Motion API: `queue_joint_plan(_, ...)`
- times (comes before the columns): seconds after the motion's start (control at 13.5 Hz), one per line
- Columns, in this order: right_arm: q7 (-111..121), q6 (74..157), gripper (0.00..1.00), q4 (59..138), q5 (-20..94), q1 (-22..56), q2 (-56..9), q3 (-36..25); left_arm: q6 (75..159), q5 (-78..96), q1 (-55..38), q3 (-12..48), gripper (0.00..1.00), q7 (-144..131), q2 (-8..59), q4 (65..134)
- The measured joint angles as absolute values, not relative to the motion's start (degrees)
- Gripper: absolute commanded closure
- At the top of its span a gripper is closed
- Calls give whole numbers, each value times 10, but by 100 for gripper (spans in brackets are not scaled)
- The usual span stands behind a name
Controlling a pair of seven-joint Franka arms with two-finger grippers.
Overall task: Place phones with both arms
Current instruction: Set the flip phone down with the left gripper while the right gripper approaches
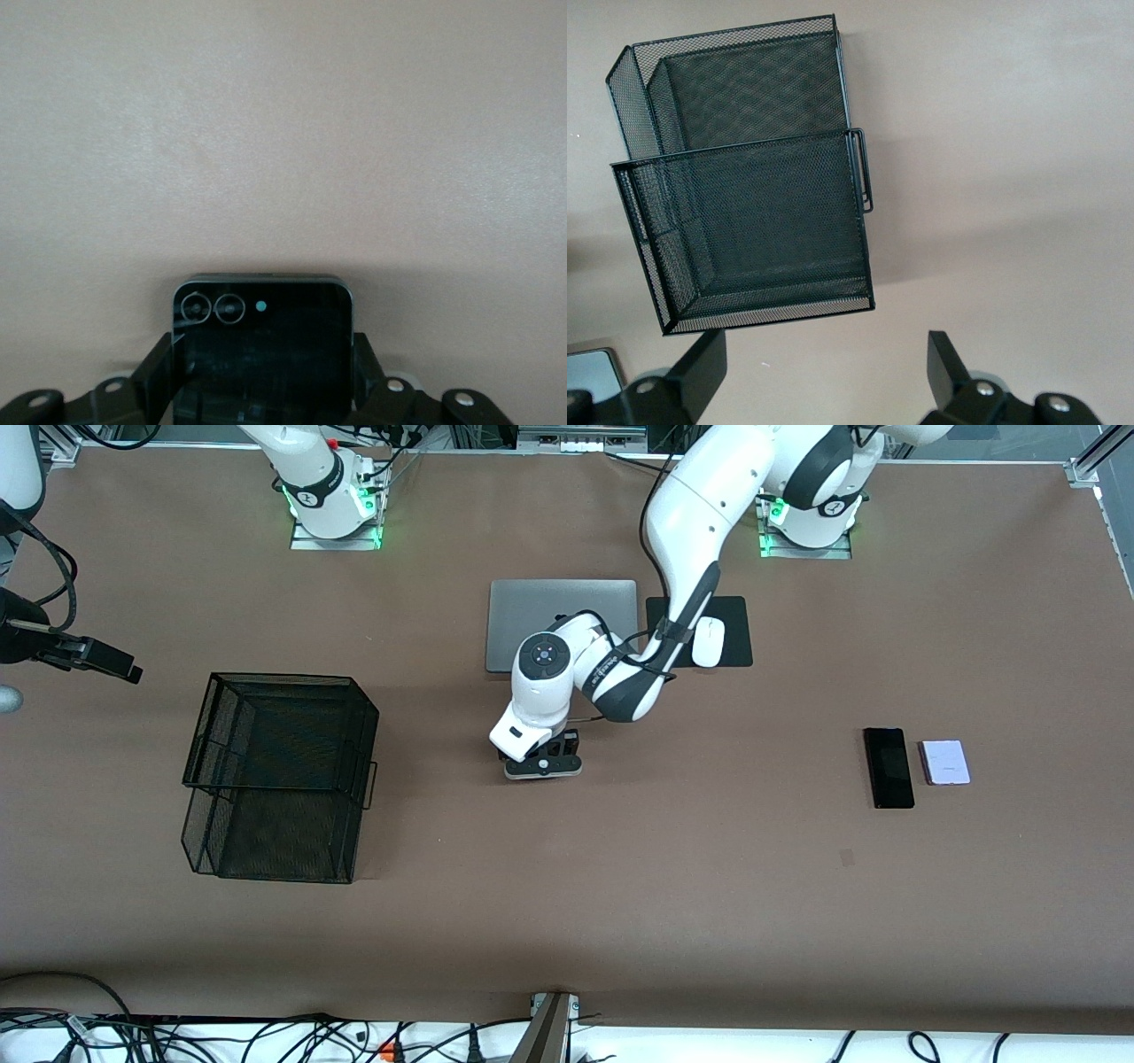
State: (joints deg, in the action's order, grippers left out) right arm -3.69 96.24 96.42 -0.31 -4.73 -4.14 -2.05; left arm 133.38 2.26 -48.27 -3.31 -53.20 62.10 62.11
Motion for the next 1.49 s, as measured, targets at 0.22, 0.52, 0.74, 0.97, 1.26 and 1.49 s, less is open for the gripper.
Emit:
queue_joint_plan(0.22,-37,962,0,964,-3,-47,-42,-21,1339,23,-489,-41,0,-535,626,615)
queue_joint_plan(0.52,-37,959,0,964,-3,-48,-42,-28,1348,23,-485,-54,0,-538,626,602)
queue_joint_plan(0.74,-37,949,0,964,2,-46,-42,-18,1253,23,-459,-60,0,-536,580,590)
queue_joint_plan(0.97,-42,949,0,964,24,-41,-42,38,1182,23,-427,-60,0,-491,489,666)
queue_joint_plan(1.26,-169,989,0,964,27,33,-75,123,1178,21,-378,-64,0,-373,372,853)
queue_joint_plan(1.49,-264,1097,0,955,26,139,-154,129,1179,4,-315,-66,0,-263,298,965)
